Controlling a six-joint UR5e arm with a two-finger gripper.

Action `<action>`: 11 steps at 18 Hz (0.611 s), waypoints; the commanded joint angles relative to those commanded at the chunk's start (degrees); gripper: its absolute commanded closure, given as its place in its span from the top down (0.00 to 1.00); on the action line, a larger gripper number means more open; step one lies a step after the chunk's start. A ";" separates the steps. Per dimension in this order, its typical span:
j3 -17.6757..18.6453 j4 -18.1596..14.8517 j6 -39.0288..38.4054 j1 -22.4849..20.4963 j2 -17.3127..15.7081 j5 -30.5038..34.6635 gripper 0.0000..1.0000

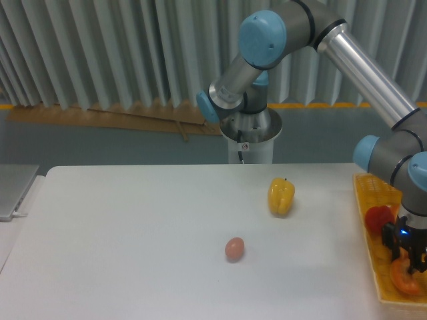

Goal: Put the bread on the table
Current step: 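Close the gripper on the orange bread in the basket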

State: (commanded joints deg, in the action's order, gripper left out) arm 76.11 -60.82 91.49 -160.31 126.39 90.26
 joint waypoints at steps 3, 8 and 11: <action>0.00 0.00 0.09 0.00 -0.09 -0.09 0.30; 0.18 -0.09 0.09 -0.18 -0.26 -0.09 0.12; 0.44 -0.09 2.18 -0.18 -0.35 -0.09 0.00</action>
State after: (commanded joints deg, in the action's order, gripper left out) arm 76.55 -60.91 93.68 -160.49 126.04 90.18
